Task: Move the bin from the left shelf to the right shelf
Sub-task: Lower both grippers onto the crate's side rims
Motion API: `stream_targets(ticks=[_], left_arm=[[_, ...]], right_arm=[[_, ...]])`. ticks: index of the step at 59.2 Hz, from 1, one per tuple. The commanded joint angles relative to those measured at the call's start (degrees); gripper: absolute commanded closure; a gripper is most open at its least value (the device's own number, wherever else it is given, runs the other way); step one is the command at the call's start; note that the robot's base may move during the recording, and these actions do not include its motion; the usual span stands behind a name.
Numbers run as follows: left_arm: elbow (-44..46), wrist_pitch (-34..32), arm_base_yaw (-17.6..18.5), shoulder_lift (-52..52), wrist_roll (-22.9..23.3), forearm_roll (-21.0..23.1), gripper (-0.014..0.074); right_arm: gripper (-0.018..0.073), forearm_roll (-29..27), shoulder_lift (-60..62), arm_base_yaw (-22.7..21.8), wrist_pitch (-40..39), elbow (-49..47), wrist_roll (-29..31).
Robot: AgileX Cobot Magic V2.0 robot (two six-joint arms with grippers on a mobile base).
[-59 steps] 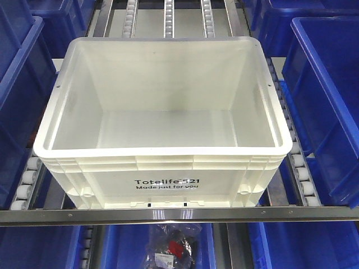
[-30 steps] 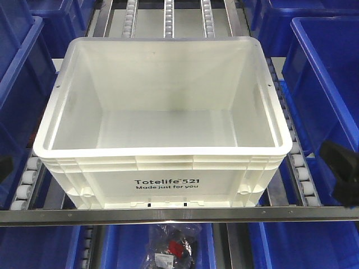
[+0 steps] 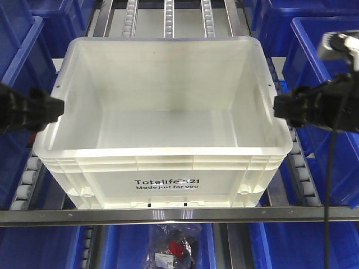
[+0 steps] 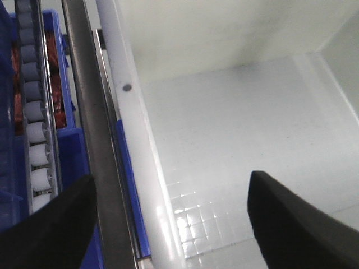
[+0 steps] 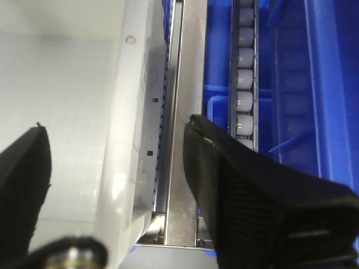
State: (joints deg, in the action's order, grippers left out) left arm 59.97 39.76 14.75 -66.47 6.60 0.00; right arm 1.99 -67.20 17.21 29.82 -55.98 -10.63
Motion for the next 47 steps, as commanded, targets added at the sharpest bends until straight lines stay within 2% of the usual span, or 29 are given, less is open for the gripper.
stream_targets(ticks=[1,12,21,47], left_arm=[[6.08,-0.16,0.44,-3.38,0.59,0.0,0.0074],[13.23,3.84,-0.08,-10.26,3.15,-1.77,0.0074],[15.61,5.6,-1.66,-13.88,3.15,-1.78,0.0074],[20.77,6.53,-2.44,-20.02,2.92,-3.09,0.0074]], right_arm=[[0.0101,0.25,-3.09,-0.15,0.82,-6.42,0.14],[0.0101,0.26,-11.32,-0.15,8.59,-15.87,-1.43],[0.0101,0.67,-16.28,-0.15,12.66,-21.4,-1.43],[0.0101,2.65,-24.43,-0.15,16.05,-28.17,-1.49]])
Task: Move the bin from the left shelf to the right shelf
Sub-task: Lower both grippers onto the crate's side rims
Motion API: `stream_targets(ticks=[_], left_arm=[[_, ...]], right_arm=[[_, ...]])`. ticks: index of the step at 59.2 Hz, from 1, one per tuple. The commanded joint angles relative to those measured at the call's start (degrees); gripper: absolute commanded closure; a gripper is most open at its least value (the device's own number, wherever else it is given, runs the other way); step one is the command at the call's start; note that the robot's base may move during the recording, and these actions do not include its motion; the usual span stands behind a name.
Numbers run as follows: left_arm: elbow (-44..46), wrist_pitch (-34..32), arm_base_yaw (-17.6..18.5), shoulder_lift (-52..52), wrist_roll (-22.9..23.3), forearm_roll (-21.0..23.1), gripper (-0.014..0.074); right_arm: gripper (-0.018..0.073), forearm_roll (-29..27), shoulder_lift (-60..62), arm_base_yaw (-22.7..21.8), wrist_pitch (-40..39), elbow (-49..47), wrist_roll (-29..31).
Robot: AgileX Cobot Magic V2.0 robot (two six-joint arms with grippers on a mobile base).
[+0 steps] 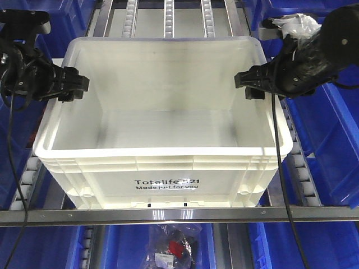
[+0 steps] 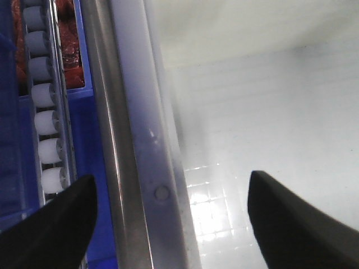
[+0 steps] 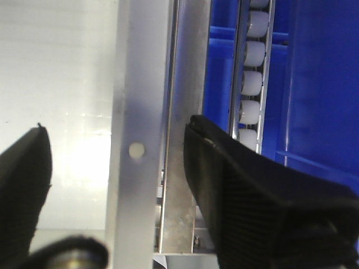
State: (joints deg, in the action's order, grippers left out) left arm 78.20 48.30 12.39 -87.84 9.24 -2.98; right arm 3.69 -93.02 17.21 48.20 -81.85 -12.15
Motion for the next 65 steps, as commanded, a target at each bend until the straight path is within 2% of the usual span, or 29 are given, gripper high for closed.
stream_targets(ticks=[1,23,29,35,50,52,65], left_arm=[[2.71,-1.94,-0.08,1.2,0.28,-0.11,0.0074],[4.89,-0.04,-0.08,-3.0,-0.77,-0.34,0.0074],[5.09,0.26,-0.08,-3.83,-0.77,-0.8,0.0088],[5.15,1.24,-0.08,-4.73,-0.77,-1.07,0.0167],[5.41,2.42,-0.73,-5.28,-0.6,-1.67,0.0594],[5.55,2.55,-0.78,-5.28,-0.6,-1.6,0.0606],[5.55,2.52,-0.78,-5.28,-1.54,-1.63,0.0604]], right_arm=[[0.0101,0.88,1.28,-0.15,-2.33,-2.29,-0.03],[0.0103,0.84,-1.42,-0.15,-4.47,-2.29,-0.15],[0.0127,0.86,-2.29,-0.15,-4.58,-2.29,-0.15],[0.0189,0.92,-2.91,-0.15,-4.97,-2.29,-0.59],[0.0543,1.38,-3.11,-0.15,-5.3,-2.29,-0.5],[0.0573,1.72,-3.11,-0.15,-5.3,-2.29,-0.5],[0.0567,5.04,-3.11,-0.15,-5.61,-2.23,0.35]])
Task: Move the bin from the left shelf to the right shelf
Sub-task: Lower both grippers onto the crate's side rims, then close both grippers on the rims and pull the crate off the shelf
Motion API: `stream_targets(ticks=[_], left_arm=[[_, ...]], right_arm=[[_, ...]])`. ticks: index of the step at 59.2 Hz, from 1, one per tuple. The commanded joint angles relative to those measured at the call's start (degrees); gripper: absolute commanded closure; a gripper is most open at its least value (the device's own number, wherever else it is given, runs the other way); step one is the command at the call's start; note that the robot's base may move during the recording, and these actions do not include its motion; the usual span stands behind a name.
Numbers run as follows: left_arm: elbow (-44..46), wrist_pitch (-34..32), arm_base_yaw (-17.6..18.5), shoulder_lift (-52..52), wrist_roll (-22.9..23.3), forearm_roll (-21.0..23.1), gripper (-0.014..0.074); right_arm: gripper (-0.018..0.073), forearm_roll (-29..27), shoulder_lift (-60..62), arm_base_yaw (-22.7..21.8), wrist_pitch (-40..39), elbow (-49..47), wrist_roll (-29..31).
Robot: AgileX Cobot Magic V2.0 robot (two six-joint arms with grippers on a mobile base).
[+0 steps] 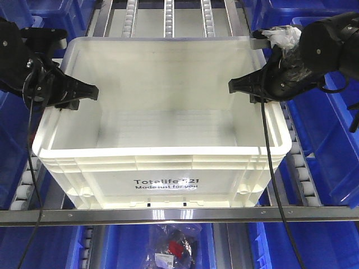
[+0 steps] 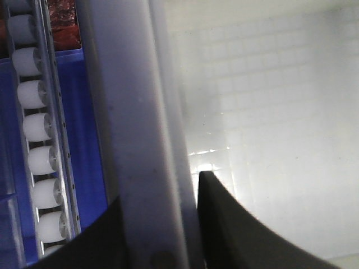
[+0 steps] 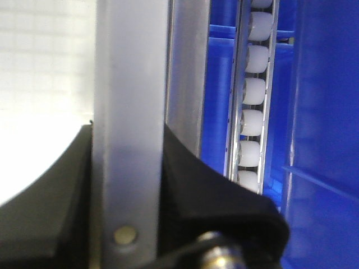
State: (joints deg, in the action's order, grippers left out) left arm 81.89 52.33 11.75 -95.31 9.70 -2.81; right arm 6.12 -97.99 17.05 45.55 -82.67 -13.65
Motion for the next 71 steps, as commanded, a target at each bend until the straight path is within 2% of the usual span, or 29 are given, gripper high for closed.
stream_targets(ticks=[1,8,20,28,33,42,54,71], left_arm=[[1.85,-1.15,-0.14,2.19,-1.84,-1.67,0.0604],[2.64,1.75,-0.01,2.57,-1.85,-0.99,0.0604],[8.8,10.89,0.94,4.07,-1.42,-0.78,0.0604],[11.32,13.24,1.49,6.59,1.73,-0.71,0.0604],[11.37,13.73,1.49,8.52,4.46,-0.65,0.0604],[10.89,16.1,1.49,10.59,6.18,-0.41,0.0603],[2.84,12.01,2.23,16.13,7.71,0.19,0.0603],[-5.47,8.55,7.26,23.22,11.19,0.06,0.0603]], right_arm=[[0.0567,2.53,1.87,0.0,-2.69,-1.4,1.56],[0.0566,2.84,3.08,0.0,-0.93,-1.55,1.72],[0.0564,2.27,5.96,0.14,4.81,-5.52,0.48],[0.0564,0.48,8.73,0.14,8.07,-7.08,0.48],[0.0562,0.39,11.17,0.14,8.92,-7.0,-1.63],[0.0562,0.38,13.92,0.14,10.83,-6.43,-3.25],[0.0559,0.38,19.4,0.14,9.04,1.28,-5.06],[0.0559,1.03,25.14,0.14,10.58,6.5,-4.88]])
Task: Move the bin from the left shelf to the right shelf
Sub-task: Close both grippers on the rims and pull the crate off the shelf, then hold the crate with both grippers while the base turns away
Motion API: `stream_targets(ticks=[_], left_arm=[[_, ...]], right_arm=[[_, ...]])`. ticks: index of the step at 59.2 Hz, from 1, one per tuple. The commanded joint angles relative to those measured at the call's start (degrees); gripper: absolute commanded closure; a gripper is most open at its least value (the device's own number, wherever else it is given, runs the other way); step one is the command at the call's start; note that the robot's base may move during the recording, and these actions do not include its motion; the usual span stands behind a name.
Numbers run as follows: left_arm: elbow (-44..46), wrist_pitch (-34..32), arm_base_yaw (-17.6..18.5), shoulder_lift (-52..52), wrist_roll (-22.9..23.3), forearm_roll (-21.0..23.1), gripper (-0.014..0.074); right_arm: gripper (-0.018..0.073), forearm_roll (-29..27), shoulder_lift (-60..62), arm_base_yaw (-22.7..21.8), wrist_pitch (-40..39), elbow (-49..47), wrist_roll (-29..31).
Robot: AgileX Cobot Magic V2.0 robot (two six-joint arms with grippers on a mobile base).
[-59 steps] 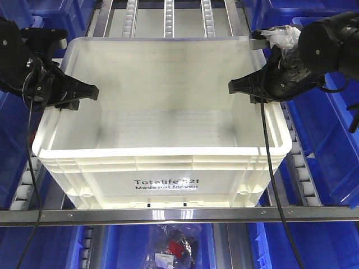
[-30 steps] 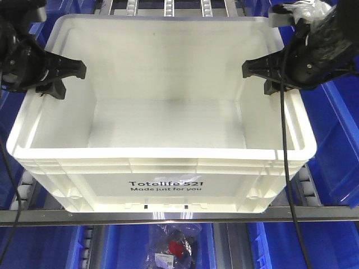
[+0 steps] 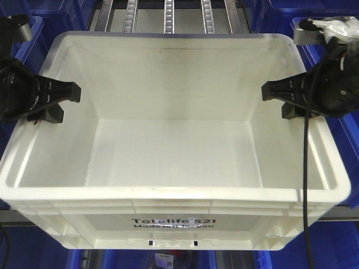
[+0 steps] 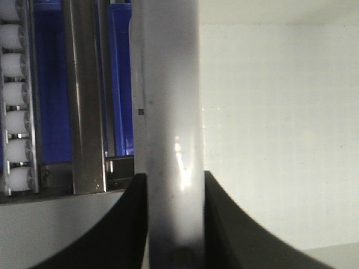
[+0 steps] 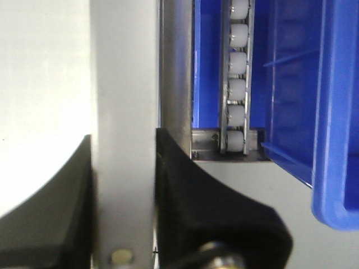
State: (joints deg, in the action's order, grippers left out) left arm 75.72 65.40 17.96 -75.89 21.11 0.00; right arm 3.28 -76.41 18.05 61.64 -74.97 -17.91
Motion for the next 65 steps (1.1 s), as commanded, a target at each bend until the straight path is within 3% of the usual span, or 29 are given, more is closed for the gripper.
stream_targets(ticks=[1,11,65], left_arm=[[0.47,-4.66,1.24,3.99,0.06,-2.93,0.0603],[-1.71,-4.57,2.76,4.43,2.24,-4.49,0.0603],[-1.97,-5.2,2.86,4.43,2.14,-4.55,0.0603]], right_arm=[[0.0559,3.88,3.84,-0.85,-5.51,-0.78,-0.6],[0.0559,3.88,5.28,-0.85,-5.79,2.63,-0.6],[0.0559,3.88,6.11,-0.85,-6.31,3.09,-0.6]])
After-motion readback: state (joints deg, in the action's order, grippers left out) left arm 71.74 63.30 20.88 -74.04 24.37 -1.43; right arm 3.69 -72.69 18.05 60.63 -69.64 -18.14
